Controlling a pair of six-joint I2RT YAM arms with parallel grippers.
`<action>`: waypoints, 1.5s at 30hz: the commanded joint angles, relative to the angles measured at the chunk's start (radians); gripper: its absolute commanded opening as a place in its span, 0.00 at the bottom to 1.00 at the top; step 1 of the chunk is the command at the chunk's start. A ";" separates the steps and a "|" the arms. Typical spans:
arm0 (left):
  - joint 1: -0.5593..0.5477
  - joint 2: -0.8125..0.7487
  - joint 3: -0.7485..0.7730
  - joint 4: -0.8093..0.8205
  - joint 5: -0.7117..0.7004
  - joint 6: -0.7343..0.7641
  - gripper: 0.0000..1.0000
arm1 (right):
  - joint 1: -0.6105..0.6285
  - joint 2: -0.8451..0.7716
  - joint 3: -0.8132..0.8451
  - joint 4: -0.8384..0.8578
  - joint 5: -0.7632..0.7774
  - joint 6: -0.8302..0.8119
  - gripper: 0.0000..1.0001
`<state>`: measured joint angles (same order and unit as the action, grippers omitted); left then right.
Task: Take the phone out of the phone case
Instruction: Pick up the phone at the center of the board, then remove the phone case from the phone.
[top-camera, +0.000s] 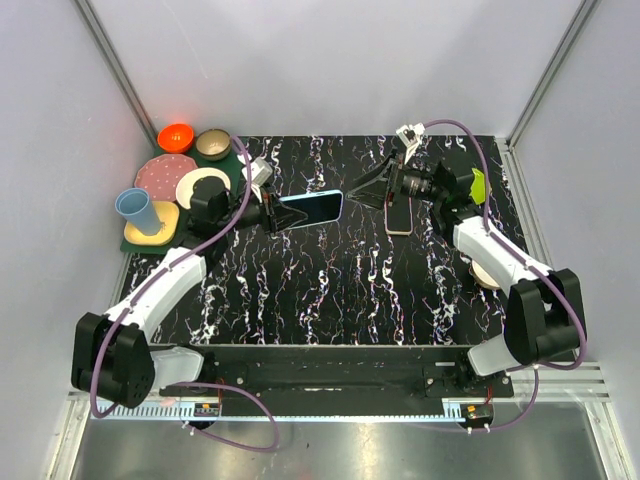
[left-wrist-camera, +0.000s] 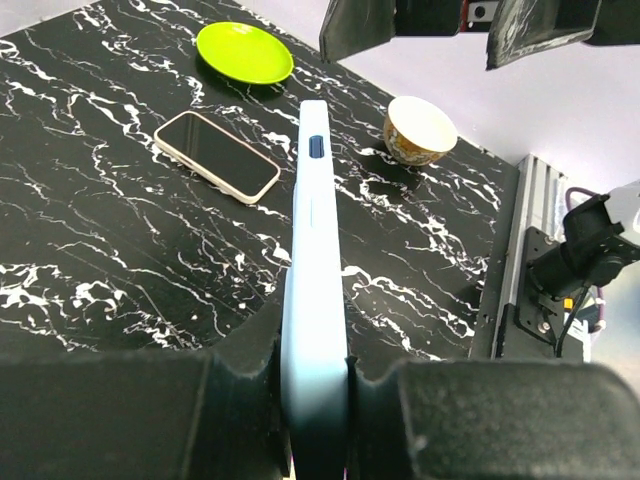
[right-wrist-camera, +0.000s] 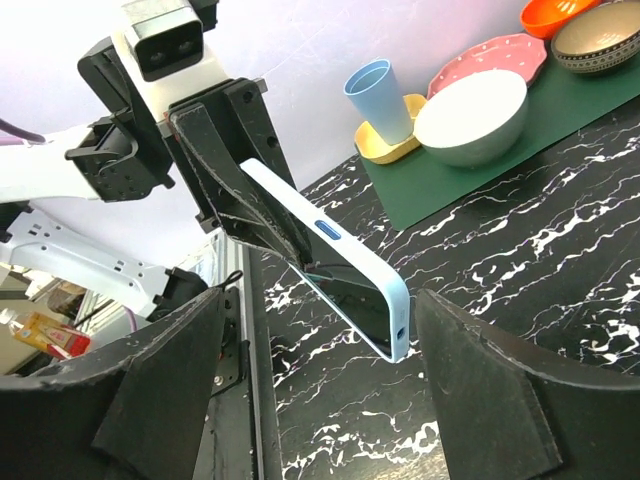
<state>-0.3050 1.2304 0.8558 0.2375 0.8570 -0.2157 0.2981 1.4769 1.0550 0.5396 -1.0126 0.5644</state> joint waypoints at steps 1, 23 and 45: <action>0.001 -0.042 -0.021 0.184 0.056 -0.082 0.00 | -0.002 0.002 -0.023 0.128 -0.032 0.052 0.81; -0.017 -0.009 -0.126 0.470 0.131 -0.275 0.00 | -0.004 0.063 -0.093 0.367 -0.067 0.203 0.57; -0.017 -0.034 -0.124 0.474 0.131 -0.272 0.00 | -0.002 0.091 -0.112 0.464 -0.106 0.282 0.35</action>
<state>-0.3191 1.2316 0.7212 0.5945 0.9691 -0.4908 0.2981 1.5558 0.9478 0.9264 -1.0950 0.8204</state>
